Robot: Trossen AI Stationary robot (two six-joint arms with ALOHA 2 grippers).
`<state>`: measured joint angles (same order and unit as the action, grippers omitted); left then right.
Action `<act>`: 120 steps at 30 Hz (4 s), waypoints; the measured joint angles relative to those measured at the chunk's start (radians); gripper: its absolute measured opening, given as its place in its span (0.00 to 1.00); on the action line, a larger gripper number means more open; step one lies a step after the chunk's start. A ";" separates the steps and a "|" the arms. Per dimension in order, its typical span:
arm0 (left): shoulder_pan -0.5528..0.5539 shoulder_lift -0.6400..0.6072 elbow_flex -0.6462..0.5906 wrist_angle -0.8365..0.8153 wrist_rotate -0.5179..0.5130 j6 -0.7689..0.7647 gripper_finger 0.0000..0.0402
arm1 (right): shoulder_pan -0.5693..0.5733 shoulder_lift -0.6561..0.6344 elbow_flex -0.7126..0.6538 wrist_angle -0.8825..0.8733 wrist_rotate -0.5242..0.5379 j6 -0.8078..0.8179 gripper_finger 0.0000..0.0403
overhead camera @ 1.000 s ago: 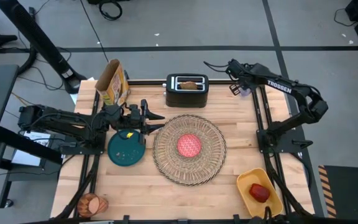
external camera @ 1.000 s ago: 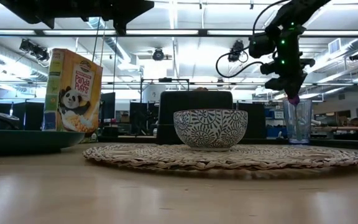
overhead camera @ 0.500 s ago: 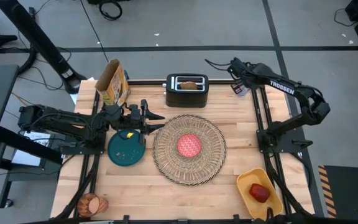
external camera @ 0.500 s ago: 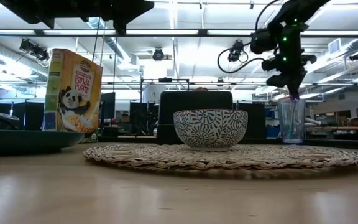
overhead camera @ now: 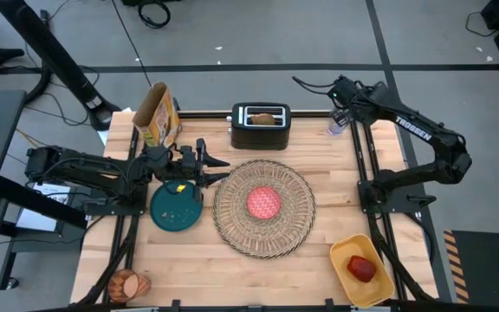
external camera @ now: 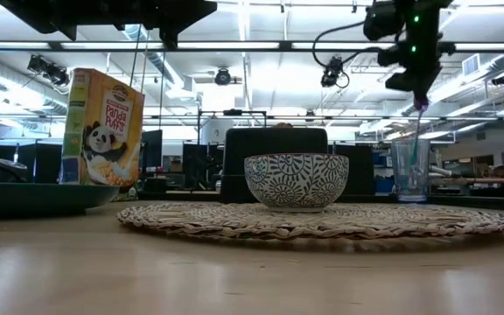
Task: Arrange a breakfast setting
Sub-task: Put the iridescent blue spoon on the brown table mat to the right of the red bowl, then put the red apple on the brown table mat
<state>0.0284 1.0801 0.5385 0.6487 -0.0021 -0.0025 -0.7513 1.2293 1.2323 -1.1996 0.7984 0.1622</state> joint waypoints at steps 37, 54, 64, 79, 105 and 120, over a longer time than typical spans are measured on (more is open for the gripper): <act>-0.077 -0.046 -0.001 0.183 0.130 0.474 0.36 | 0.724 -0.012 0.364 -0.206 -0.853 0.104 0.04; -0.072 -0.046 -0.001 0.118 0.316 0.313 0.36 | 0.280 0.030 -0.332 0.400 -1.548 -0.329 0.04; -0.072 -0.046 -0.001 0.128 0.315 0.302 0.36 | 0.315 0.243 -0.377 0.438 -1.545 -0.509 0.04; -0.071 -0.046 0.000 0.132 0.314 0.302 0.36 | 0.302 0.462 -0.377 0.549 -1.498 -0.590 0.09; -0.071 -0.046 0.000 0.066 0.170 0.269 0.36 | 0.394 0.110 -0.333 0.422 -0.992 -0.317 0.29; -0.137 -0.046 0.000 -0.054 0.141 0.204 0.36 | 1.177 -0.079 -0.332 0.320 -0.803 0.550 0.27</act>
<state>-0.1086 1.0344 0.5385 0.5945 0.1390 0.2016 0.4253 1.1507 0.8998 -0.8793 -0.0051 0.7124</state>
